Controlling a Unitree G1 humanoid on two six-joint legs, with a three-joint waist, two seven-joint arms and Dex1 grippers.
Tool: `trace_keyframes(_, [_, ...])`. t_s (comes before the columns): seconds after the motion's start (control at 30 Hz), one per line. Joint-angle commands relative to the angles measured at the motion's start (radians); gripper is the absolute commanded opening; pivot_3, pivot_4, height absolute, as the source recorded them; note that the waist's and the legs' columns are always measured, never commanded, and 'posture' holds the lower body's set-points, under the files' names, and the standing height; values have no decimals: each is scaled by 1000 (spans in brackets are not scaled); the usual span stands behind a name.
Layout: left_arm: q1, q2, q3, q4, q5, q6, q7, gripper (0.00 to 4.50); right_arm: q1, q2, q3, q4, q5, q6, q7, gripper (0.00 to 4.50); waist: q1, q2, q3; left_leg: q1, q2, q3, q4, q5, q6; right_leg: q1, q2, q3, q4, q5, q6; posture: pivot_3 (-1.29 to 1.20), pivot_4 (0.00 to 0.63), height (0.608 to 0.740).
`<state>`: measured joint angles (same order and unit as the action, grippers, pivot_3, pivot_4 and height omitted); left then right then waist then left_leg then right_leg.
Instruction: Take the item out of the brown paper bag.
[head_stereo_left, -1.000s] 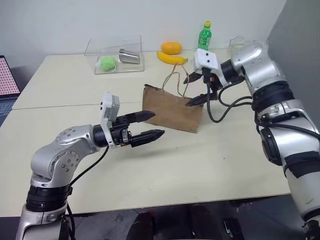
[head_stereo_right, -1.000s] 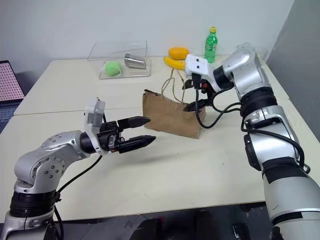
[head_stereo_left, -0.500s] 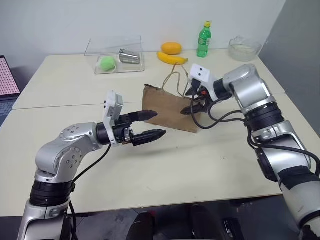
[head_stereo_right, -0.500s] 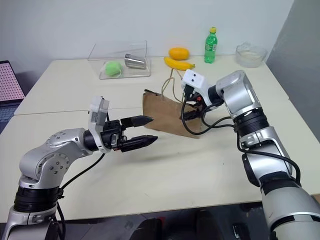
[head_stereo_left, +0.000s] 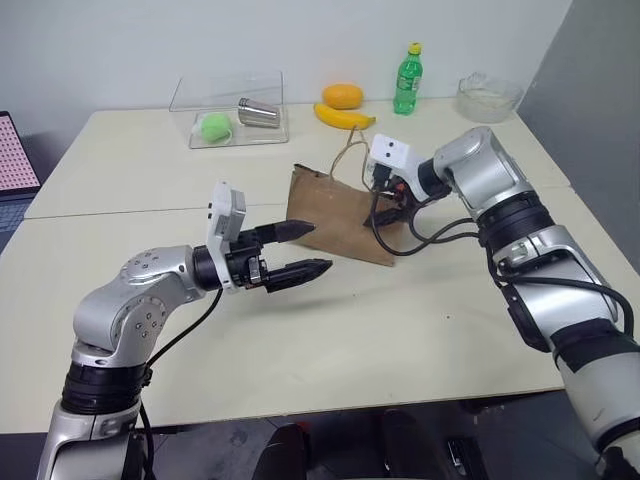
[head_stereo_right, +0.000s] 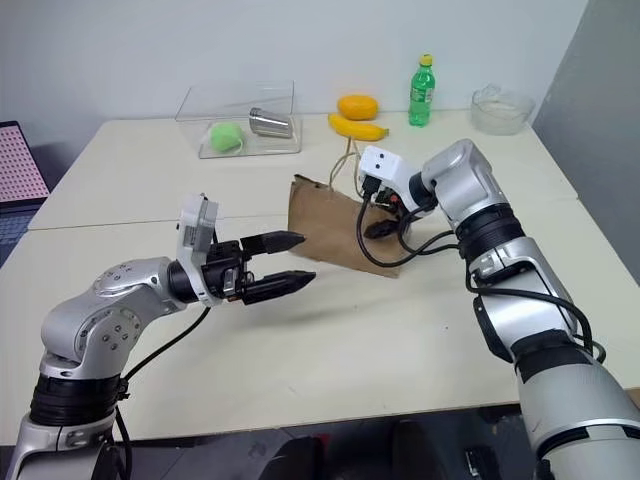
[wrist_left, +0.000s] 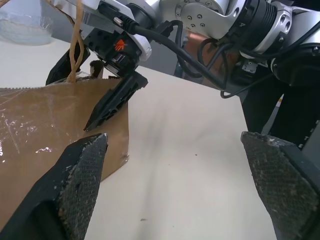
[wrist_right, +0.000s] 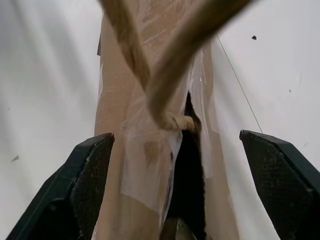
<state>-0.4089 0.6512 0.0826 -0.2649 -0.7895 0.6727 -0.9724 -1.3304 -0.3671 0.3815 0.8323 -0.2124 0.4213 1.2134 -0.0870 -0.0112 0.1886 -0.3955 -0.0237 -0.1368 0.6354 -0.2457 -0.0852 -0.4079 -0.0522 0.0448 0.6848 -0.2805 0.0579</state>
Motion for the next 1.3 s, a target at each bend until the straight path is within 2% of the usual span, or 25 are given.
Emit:
trace_keyframes(0.03, [4, 7, 27, -34, -1, -18, 2, 4500, -55, 11, -1, 10, -9, -70, -17, 3869, 0, 0, 0, 0, 0, 0, 0, 0, 0, 0, 0, 0, 0, 0, 0, 0, 150, 740])
trace_keyframes(0.1, [5, 8, 30, -36, -1, -17, 4, 4500, -66, 17, -6, 24, -4, -82, -15, 3403, 0, 0, 0, 0, 0, 0, 0, 0, 0, 0, 0, 0, 0, 0, 0, 0, 150, 740])
trace_keyframes(0.3, [7, 8, 34, -39, -2, -16, 9, 4500, -81, 26, -38, 19, 19, -67, -23, 1151, 0, 0, 0, 0, 0, 0, 0, 0, 0, 0, 0, 0, 0, 0, 0, 0, 150, 740])
trace_keyframes(0.4, [6, 5, 31, -38, -1, -18, 10, 4500, -74, 17, -36, 1, 17, -47, -8, 218, 0, 0, 0, 0, 0, 0, 0, 0, 0, 0, 0, 0, 0, 0, 0, 0, 150, 740])
trace_keyframes(0.43, [6, 3, 29, -38, 0, -19, 11, 4500, -71, 15, -34, 1, 14, -49, -9, 31, 0, 0, 0, 0, 0, 0, 0, 0, 0, 0, 0, 0, 0, 0, 0, 0, 150, 740])
trace_keyframes(0.73, [27, 11, 38, -51, -3, -17, 23, 4500, -83, 12, -24, 19, 1, -158, -13, 31, 0, 0, 0, 0, 0, 0, 0, 0, 0, 0, 0, 0, 0, 0, 0, 0, 150, 740])
trace_keyframes(0.97, [64, 27, 70, -74, -9, -5, 45, 4500, -162, 36, -20, 55, -8, -338, -30, 31, -3, 0, 0, -1, 0, 0, 0, 0, 0, -1, 0, 0, 0, 0, 0, 0, 150, 740])
trace_keyframes(1.3, [98, 40, 101, -106, -20, 4, 69, 4500, -233, 119, -5, 238, -54, -535, -111, 31, -1, 0, 0, -1, 0, 0, -1, 0, 0, -2, 0, 0, 0, 0, 0, 0, 150, 740])
